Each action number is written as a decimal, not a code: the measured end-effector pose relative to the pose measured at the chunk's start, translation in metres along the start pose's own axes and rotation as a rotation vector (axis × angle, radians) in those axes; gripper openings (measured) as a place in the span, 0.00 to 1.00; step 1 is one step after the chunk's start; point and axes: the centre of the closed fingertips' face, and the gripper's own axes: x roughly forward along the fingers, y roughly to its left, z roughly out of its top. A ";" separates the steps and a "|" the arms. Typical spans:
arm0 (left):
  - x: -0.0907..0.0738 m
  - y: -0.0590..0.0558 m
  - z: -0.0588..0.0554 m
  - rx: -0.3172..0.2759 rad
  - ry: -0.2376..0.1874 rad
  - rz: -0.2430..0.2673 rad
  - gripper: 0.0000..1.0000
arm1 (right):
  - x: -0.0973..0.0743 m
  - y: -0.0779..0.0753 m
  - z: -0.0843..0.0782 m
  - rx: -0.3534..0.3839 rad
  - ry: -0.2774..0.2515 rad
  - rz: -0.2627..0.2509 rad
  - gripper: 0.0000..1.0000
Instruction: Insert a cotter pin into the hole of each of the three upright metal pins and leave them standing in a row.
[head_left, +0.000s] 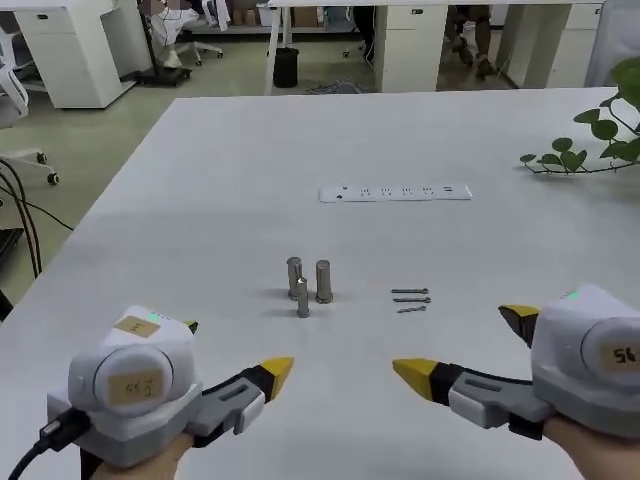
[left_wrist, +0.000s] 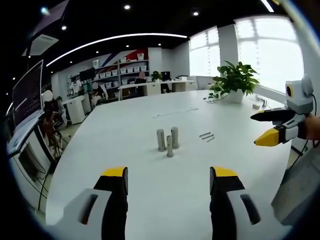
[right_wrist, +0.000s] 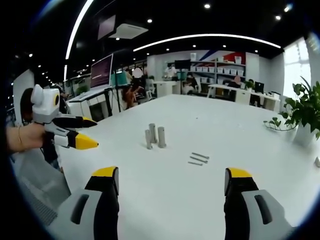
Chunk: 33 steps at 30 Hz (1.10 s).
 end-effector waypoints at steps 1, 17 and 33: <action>0.002 0.000 0.000 0.001 0.002 -0.004 0.62 | 0.001 0.000 0.000 0.000 0.001 0.002 0.85; 0.056 0.000 0.000 0.054 0.021 -0.088 0.49 | 0.008 0.002 0.004 0.008 0.003 0.059 0.81; 0.111 -0.008 0.001 0.136 0.029 -0.179 0.39 | 0.020 0.002 -0.001 0.004 0.023 0.096 0.79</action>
